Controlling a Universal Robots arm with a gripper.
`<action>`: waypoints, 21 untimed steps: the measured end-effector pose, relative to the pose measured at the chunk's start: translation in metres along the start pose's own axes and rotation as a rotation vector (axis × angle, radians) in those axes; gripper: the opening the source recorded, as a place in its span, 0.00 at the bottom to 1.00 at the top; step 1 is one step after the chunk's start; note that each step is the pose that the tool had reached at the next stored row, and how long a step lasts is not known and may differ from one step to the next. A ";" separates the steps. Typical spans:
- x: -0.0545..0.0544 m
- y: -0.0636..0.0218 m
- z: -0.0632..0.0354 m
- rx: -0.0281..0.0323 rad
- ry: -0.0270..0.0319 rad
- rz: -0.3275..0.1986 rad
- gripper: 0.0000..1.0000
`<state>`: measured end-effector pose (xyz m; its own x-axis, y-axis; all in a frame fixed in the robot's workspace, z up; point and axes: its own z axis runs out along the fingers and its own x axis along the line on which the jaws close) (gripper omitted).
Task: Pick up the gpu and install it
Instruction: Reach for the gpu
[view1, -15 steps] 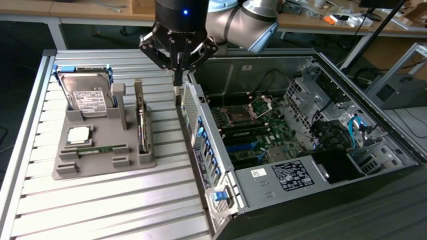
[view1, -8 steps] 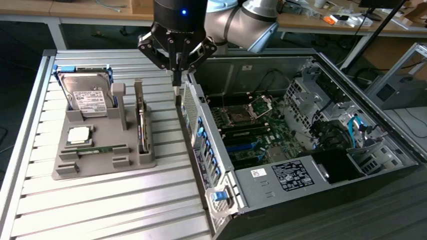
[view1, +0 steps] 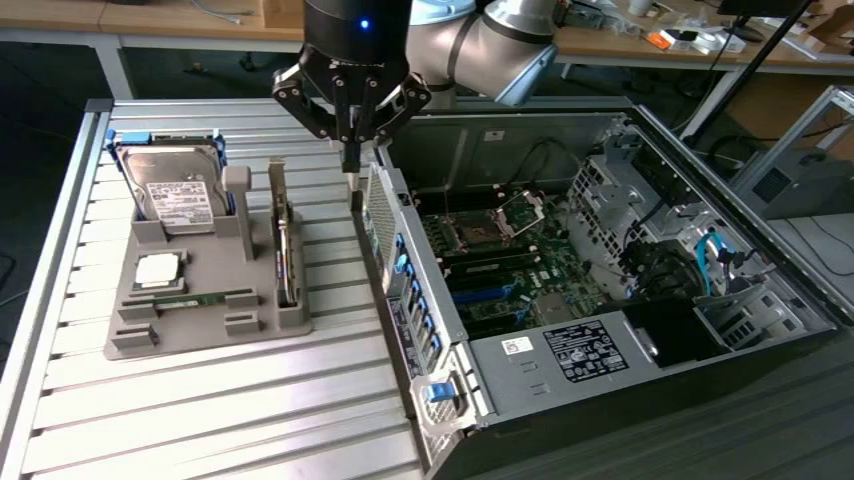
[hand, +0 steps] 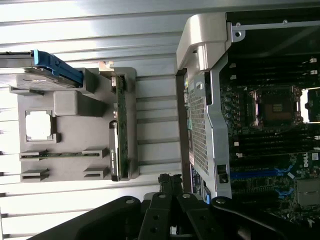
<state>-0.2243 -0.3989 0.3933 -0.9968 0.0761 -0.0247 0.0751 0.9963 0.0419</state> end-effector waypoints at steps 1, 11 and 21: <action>0.000 0.0000 0.0000 0.0000 0.0000 0.000 0.11; 0.003 -0.0002 -0.0001 0.0000 0.0000 0.000 0.11; 0.006 -0.0004 -0.0002 0.0001 0.0000 0.000 0.11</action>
<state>-0.2304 -0.3989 0.3933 -0.9968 0.0762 -0.0247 0.0751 0.9963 0.0418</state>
